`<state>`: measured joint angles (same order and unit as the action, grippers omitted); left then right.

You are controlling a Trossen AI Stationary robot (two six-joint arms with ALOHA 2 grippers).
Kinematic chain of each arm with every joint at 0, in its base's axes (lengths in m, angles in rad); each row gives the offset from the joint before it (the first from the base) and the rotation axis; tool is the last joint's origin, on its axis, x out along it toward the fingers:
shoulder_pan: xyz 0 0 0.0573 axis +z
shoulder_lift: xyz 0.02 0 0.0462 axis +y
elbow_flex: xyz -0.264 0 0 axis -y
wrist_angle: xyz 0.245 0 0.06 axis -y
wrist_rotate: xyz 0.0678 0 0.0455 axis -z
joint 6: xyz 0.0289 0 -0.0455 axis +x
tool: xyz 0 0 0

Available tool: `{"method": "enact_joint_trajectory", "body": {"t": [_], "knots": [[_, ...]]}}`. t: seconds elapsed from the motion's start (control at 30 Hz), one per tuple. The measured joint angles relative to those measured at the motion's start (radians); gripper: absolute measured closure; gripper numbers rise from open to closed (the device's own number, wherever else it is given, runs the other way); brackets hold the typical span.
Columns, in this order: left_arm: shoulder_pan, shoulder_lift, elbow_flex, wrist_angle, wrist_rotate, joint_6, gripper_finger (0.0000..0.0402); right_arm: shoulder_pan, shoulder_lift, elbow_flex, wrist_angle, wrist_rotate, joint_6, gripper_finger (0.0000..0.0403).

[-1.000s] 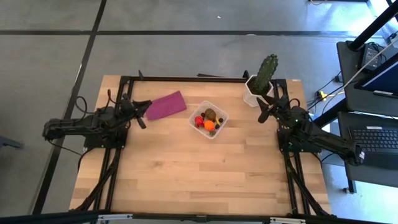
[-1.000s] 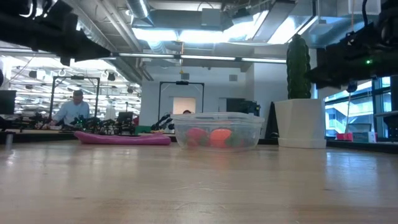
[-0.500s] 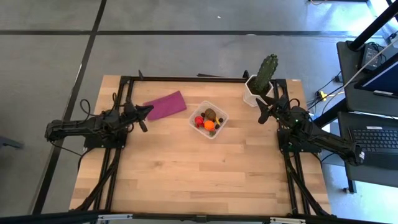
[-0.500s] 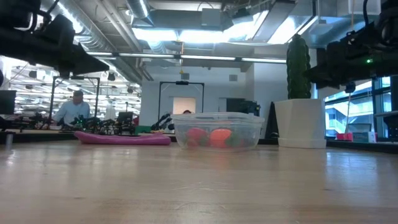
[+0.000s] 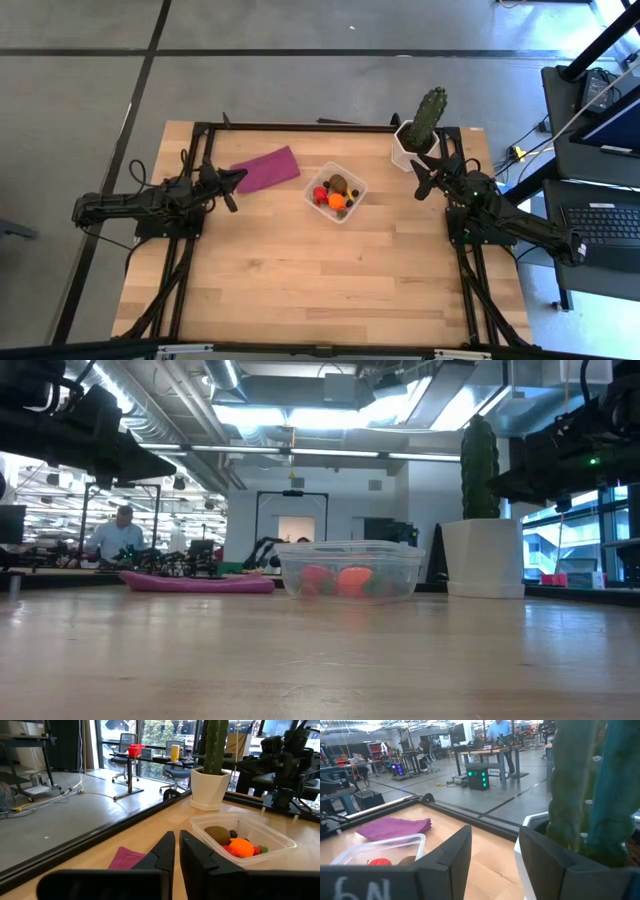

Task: Pick and placing Produce into tupperware
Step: Return to Home Position

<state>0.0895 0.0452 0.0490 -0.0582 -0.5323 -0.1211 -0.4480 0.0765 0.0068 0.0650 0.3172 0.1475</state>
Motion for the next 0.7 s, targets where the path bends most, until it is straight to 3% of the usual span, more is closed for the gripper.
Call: {"method": "enact_joint_trajectory", "body": {"t": [0.7], "knots": [[0.0,0.0,0.0,0.0,-0.001,0.0,0.0338,0.0,0.0,0.0,0.002,0.002,0.001,0.0234]]}}
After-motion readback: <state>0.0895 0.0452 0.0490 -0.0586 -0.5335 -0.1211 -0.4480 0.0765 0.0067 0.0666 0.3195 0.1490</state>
